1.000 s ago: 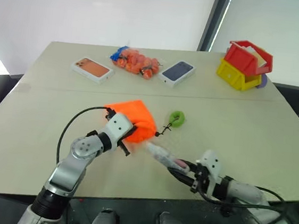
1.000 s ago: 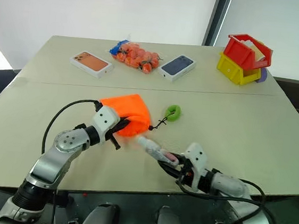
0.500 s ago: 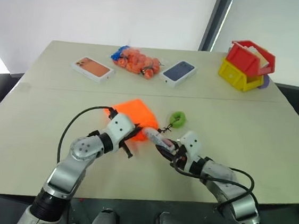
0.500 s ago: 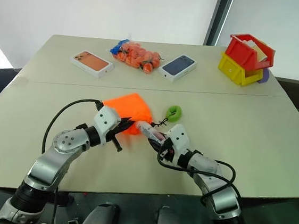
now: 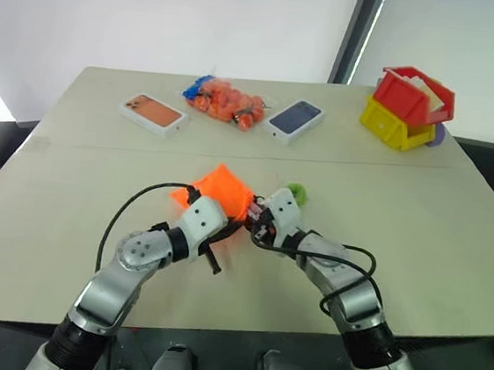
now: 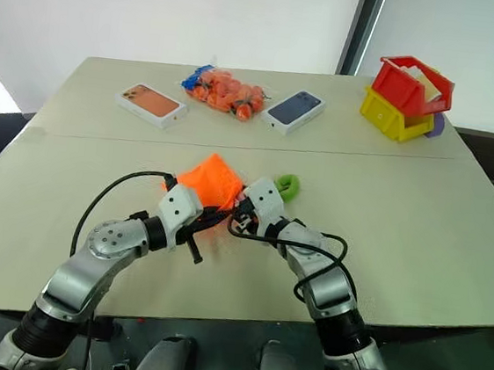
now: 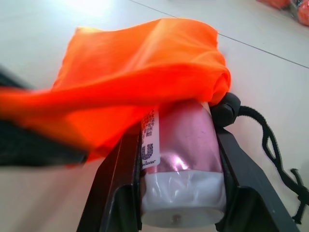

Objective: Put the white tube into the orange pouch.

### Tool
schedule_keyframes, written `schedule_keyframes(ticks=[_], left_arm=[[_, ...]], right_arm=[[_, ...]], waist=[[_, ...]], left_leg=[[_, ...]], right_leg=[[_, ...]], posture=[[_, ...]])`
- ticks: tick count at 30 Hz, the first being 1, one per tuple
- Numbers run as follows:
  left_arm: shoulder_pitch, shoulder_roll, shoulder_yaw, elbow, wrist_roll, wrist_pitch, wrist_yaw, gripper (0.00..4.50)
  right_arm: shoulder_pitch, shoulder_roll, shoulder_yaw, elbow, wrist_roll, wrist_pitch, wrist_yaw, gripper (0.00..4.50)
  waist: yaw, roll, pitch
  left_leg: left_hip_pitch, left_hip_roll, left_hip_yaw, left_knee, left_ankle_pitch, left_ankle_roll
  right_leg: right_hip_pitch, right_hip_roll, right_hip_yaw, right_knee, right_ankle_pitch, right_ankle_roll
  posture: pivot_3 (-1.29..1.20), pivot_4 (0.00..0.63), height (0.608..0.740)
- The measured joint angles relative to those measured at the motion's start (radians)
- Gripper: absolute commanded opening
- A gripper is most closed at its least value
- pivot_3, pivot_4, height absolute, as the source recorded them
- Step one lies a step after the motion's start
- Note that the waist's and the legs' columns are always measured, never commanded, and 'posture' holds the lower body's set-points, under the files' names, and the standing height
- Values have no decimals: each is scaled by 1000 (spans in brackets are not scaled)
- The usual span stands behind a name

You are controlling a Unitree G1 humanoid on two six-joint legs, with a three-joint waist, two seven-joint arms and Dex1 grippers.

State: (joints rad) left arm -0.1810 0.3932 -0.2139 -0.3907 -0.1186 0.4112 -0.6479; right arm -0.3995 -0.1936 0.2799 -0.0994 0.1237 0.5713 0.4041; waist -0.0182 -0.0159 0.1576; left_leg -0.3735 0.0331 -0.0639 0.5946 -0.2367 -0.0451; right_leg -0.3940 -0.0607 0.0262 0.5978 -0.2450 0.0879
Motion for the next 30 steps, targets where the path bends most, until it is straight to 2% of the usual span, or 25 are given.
schedule_keyframes(ticks=[3,10,18,23,26,30], left_arm=[[0,1,0,0,-1,0,0,0],[20,25,2,0,-3,-5,-4,0],[29,70,43,21,-23,-25,-25,0],[30,92,92,72,-53,-35,-43,0],[30,88,135,91,-104,-31,-52,0],[37,77,182,96,-193,8,-77,0]], right_arm=[[-16,20,5,15,-6,11,-11,1129],[25,-32,-1,-42,3,59,29,4469],[141,-173,-44,-286,92,107,150,4469],[206,-249,-68,-364,134,116,207,4469],[242,-273,-87,-379,156,120,224,3651],[293,-289,-92,-379,177,123,242,1608]], waist=[[0,0,0],[2,0,0],[1,0,0],[0,0,0],[3,0,0],[2,0,0]], left_leg=[[0,0,0,0,0,0],[0,0,0,0,0,0],[0,0,0,0,0,0],[0,0,0,0,0,0],[-1,0,0,0,0,0],[-1,0,0,0,0,0]], right_leg=[[0,0,0,0,0,0],[0,0,0,0,0,0],[-1,0,0,0,-3,4],[-1,0,0,-1,-3,4],[-1,-1,0,-1,-3,4],[-1,-1,0,-2,-3,4]], posture=[[0,150,740],[0,150,740],[0,150,740],[0,150,740],[0,150,740],[0,150,740]])
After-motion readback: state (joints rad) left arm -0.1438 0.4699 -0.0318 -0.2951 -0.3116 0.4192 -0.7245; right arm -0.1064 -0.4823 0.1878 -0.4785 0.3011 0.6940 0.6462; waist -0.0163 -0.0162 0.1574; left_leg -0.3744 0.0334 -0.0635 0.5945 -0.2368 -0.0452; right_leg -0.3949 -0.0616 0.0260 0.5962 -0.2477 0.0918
